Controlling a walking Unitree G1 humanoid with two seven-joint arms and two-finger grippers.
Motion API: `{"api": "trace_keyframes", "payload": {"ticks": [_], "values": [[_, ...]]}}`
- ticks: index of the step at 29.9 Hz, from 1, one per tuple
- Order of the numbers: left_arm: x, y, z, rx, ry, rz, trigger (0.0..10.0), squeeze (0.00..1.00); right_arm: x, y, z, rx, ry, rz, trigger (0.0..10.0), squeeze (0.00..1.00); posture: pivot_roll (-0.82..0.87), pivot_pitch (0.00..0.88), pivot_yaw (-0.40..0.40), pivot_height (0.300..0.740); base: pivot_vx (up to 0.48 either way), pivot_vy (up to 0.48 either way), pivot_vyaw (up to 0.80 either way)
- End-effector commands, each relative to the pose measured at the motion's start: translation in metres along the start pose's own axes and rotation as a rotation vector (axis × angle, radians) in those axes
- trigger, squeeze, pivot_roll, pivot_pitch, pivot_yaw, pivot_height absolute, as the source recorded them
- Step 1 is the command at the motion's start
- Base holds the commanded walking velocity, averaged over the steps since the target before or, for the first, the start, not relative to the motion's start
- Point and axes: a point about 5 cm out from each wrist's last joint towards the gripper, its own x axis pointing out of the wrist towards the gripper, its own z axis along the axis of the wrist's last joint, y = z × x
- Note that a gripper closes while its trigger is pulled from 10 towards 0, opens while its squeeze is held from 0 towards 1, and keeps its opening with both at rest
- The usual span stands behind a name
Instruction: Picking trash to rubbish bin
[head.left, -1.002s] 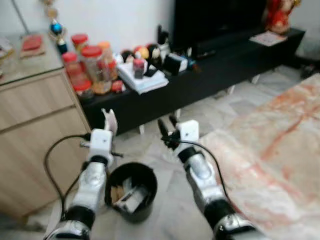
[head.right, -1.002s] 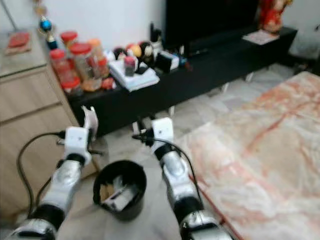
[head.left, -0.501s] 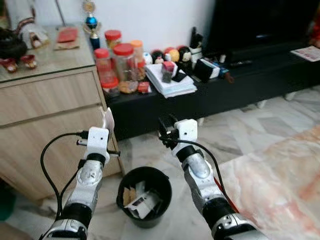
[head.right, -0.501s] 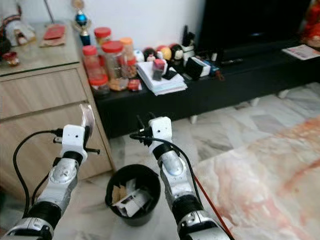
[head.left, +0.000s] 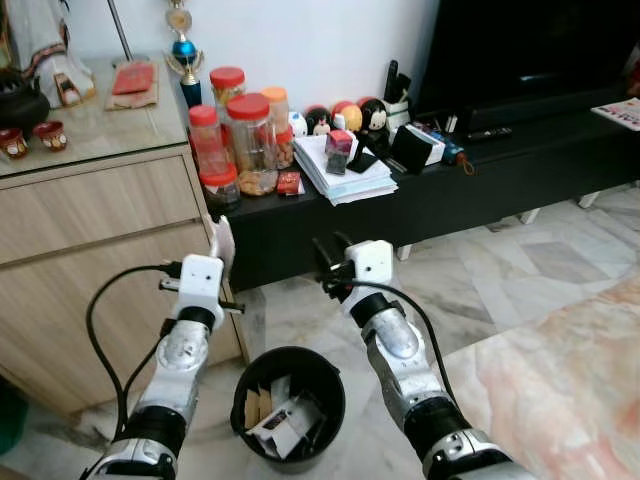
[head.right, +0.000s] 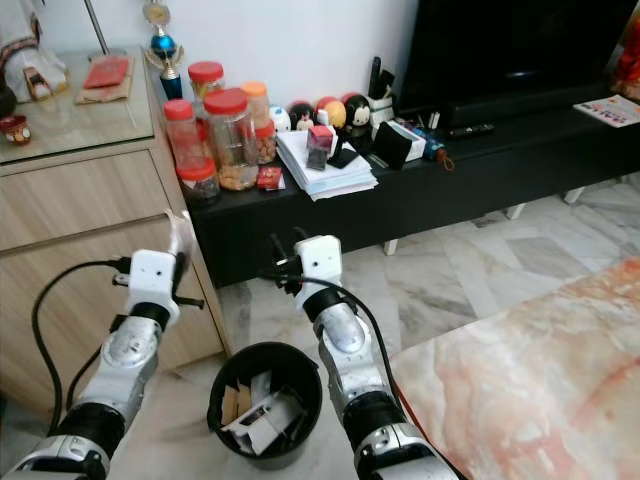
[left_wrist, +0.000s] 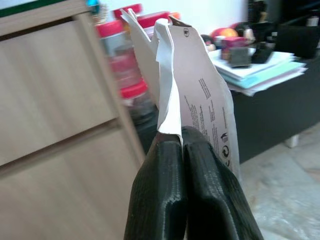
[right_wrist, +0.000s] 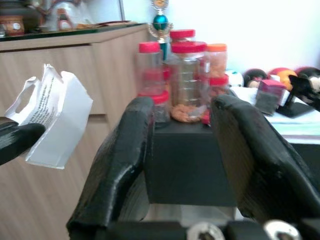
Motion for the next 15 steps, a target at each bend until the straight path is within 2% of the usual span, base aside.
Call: {"api": "trace_keyframes", "payload": {"ticks": [1,2,6,8,11,15], "values": [[0.003,-0.009,0.004,-0.018,-0.013,-0.032,10.0,0.0,-0.001,-0.007,0.001,-0.01,0.006,-0.013,10.0,0.0,0.22,0.0,0.01,0.74,0.356,0.0,0.0],[0.003,-0.009,0.004,-0.018,-0.013,-0.032,10.0,0.0,-0.001,-0.007,0.001,-0.01,0.006,-0.013,10.0,0.0,0.22,0.0,0.01,0.74,0.356,0.0,0.0],[-0.001,-0.024,-0.009,-0.086,0.071,-0.145,10.0,0.0,-0.001,-0.006,-0.004,-0.048,0.064,0.01,10.0,0.0,0.22,0.0,0.005,0.74,0.0,0.0,0.0],[-0.002,-0.028,-0.014,-0.109,0.102,-0.166,10.0,0.0,-0.001,-0.006,-0.007,-0.066,0.093,0.014,10.0,0.0,0.22,0.0,0.005,0.74,0.0,0.0,0.0],[-0.007,-0.039,-0.029,-0.151,0.207,-0.228,10.0,0.0,0.0,-0.003,-0.011,-0.085,0.15,0.055,10.0,0.0,0.22,0.0,0.001,0.74,0.0,0.0,0.0],[-0.012,-0.042,-0.04,-0.162,0.283,-0.241,10.0,0.0,-0.001,-0.002,-0.016,-0.118,0.216,0.081,10.0,0.0,0.21,0.0,0.0,0.74,0.0,0.0,0.0]]}}
